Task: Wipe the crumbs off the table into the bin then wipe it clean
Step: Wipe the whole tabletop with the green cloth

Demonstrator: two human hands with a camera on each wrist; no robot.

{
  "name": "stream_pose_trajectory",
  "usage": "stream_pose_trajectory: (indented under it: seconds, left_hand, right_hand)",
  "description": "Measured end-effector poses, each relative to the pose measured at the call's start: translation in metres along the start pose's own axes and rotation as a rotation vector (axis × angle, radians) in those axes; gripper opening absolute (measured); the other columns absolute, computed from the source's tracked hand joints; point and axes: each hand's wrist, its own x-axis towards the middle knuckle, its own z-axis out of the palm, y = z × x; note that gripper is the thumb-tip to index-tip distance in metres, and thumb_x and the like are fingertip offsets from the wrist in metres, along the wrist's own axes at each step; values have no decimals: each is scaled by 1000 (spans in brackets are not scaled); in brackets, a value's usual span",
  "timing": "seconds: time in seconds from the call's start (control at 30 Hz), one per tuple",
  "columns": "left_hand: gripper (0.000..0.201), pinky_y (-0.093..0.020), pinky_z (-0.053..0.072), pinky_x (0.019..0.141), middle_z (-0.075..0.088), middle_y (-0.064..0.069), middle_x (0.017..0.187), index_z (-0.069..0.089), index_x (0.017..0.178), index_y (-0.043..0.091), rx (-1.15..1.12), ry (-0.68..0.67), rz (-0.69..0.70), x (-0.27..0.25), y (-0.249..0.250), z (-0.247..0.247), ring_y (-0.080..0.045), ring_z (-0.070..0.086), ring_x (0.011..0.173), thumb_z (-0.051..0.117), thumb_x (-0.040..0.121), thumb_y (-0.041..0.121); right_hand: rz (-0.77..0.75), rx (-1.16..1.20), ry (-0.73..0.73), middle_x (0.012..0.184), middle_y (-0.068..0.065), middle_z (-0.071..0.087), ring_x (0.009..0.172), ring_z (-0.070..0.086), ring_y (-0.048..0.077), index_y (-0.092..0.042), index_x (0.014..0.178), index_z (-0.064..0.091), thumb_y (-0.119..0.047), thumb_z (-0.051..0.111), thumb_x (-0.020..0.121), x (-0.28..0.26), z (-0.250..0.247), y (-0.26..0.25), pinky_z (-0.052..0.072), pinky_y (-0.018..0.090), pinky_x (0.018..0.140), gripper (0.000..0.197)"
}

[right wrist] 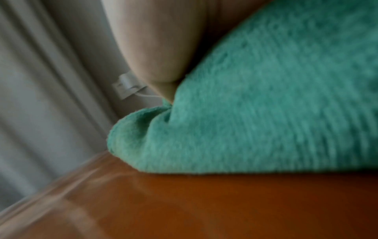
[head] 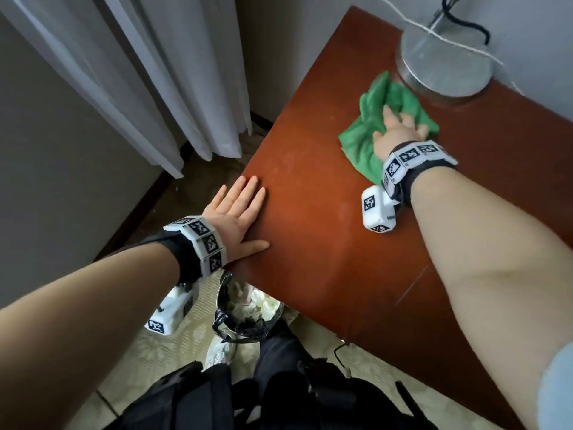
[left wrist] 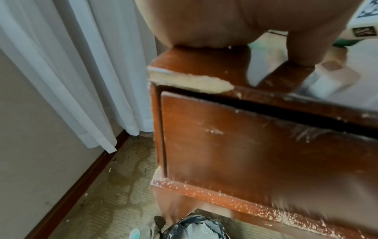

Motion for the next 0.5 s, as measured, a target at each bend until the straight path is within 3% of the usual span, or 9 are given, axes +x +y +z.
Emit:
stream_pose_trajectory:
  seconds: [0.1, 0.17, 0.23, 0.3, 0.4, 0.5]
  left_hand:
    - [106, -32, -15, 112, -38, -1, 144, -32, 135, 15, -177, 31, -11, -5, -6, -3, -17, -29, 137, 51, 85, 57]
    - [114, -34, -11, 114, -31, -10, 150, -22, 143, 11, -373, 92, -113, -14, -16, -10, -24, -22, 141, 69, 80, 39]
    - [114, -37, -8, 115, -25, -14, 152, -15, 146, 9, -481, 140, -225, -28, -29, -18, -27, -18, 143, 75, 76, 17]
    - [105, -36, -6, 115, -19, -13, 154, -9, 147, 8, -478, 171, -268, -41, -39, -25, -27, -15, 143, 68, 77, 1]
    - [94, -35, -5, 115, -14, -11, 156, -6, 148, 8, -416, 181, -224, -50, -41, -30, -26, -12, 144, 55, 79, -8]
    - [85, -36, -4, 115, -12, -10, 156, -3, 149, 9, -372, 218, -125, -48, -23, -25, -28, -12, 144, 52, 85, -3]
  right_hand:
    - [-319, -37, -27, 155, -6, 14, 138, 15, 30, -41, 145, 18, -27, 36, 95, -10, 15, -47, 25, 44, 110, 55]
    - [-490, -67, -38, 155, -6, 16, 138, 14, 30, -41, 144, 21, -23, 38, 93, -36, 26, -61, 24, 42, 111, 57]
    - [-653, -93, -94, 155, -6, 18, 137, 15, 30, -40, 144, 25, -19, 41, 92, -69, 40, -62, 22, 41, 113, 58]
    - [-837, -101, -202, 153, -8, 22, 135, 17, 28, -40, 141, 32, -9, 43, 89, -109, 53, -57, 19, 38, 114, 62]
    - [-1076, -206, -426, 150, -9, 30, 133, 21, 24, -36, 137, 42, 1, 41, 86, -171, 61, -49, 10, 26, 110, 63]
    - [-1056, -177, -436, 145, -4, 39, 132, 26, 21, -29, 136, 45, 3, 42, 88, -198, 50, -21, 8, 16, 105, 57]
